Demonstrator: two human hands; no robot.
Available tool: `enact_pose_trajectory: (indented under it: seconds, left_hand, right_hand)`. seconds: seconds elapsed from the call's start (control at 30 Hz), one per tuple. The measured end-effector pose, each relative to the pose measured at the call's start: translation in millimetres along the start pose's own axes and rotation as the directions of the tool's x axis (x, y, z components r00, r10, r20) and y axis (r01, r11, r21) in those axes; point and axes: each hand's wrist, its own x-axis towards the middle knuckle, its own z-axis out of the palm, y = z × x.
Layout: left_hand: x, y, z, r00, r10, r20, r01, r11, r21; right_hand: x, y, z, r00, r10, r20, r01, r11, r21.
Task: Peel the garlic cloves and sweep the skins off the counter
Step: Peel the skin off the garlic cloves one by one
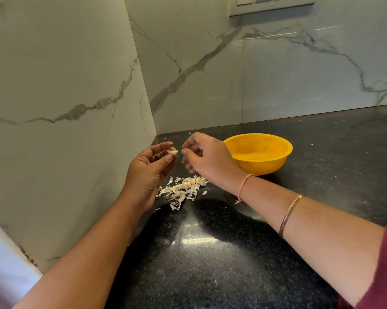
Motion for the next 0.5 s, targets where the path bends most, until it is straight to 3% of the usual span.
enact_pose_trajectory:
  seconds: [0.3,0.37,0.5]
  left_hand:
    - [-3.5,1.1,2.7,0.998,-0.020,0.060,0.020,1.000,0.000]
    - [-2.5,1.7,2.6,1.000,-0.023,-0.014,0.022,1.000,-0.017]
    - [2.6,2.3,-5.0,0.948,-0.027,-0.317,0.033,0.999,0.012]
  right_hand:
    - [1.2,1.3,0.4,0.999,-0.035,0.008,0.034,0.997,0.075]
    - [1.7,1.6,-0.1,0.999,-0.048,0.010,0.047,0.998,0.046]
    - [0.1,0.4,0.7,0.996,-0.079,0.030,0.078,0.997,0.021]
